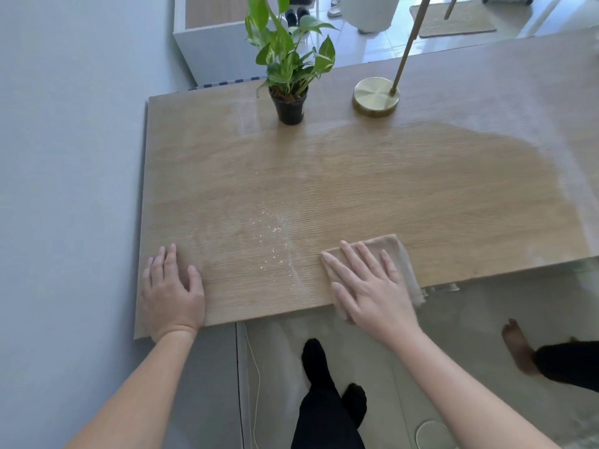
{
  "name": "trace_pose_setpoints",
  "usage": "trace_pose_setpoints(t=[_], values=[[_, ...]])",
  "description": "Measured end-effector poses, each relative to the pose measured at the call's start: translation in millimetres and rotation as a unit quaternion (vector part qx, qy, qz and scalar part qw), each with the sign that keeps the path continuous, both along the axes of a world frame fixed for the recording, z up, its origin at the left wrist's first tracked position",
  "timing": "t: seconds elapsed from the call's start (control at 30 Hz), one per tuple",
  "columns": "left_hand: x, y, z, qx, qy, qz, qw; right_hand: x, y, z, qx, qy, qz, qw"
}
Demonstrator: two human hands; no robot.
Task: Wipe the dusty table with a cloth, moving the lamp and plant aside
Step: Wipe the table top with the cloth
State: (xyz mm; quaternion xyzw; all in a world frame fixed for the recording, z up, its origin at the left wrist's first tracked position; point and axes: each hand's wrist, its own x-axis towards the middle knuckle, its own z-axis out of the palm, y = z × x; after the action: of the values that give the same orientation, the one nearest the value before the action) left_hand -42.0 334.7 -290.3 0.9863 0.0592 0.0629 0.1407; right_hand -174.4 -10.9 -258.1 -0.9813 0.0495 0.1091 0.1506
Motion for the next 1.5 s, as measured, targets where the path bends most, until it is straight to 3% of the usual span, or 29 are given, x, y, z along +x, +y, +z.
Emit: trace_pose_setpoints(t=[0.13, 0.3, 0.53, 0.67, 0.8, 0.93, 1.07, 1.17, 1.27, 1.37, 1.5], values=[[-1, -2, 1, 0.003, 0.004, 0.008, 1.000, 7, -77, 8, -0.024, 0.005, -0.111, 0.994], [-1, -1, 3, -0.002, 0.002, 0.014, 1.000, 111, -99, 10, -0.006, 0.014, -0.254, 0.967], [0, 0, 1, 0.000, -0.004, 0.011, 1.000, 217, 19, 5, 0.023, 0.017, -0.071, 0.997], [-1, 2, 1, -0.002, 0.005, 0.014, 1.000, 181, 98, 1, 0.040, 0.014, 0.053, 0.998], [-1, 0, 4, -0.005, 0.007, 0.016, 1.000, 97, 110, 4, 0.045, 0.010, 0.139, 0.989], [-2, 1, 6, -0.005, 0.015, 0.018, 1.000, 65, 41, 9, 0.009, 0.017, 0.126, 0.992], [-1, 2, 5, -0.005, 0.016, 0.019, 1.000, 120, 1, 8, -0.014, 0.017, -0.029, 0.999], [-1, 3, 5, -0.005, 0.018, 0.017, 1.000, 168, 38, 3, 0.004, 0.018, -0.126, 0.992], [-1, 3, 5, -0.005, 0.016, 0.016, 1.000, 172, 103, 1, 0.027, 0.013, -0.056, 0.998], [0, 3, 5, -0.010, 0.015, 0.015, 1.000, 111, 146, 0, 0.048, -0.001, 0.070, 0.996], [1, 4, 4, -0.006, 0.015, 0.012, 1.000, 31, 105, 1, 0.018, -0.003, 0.112, 0.994]])
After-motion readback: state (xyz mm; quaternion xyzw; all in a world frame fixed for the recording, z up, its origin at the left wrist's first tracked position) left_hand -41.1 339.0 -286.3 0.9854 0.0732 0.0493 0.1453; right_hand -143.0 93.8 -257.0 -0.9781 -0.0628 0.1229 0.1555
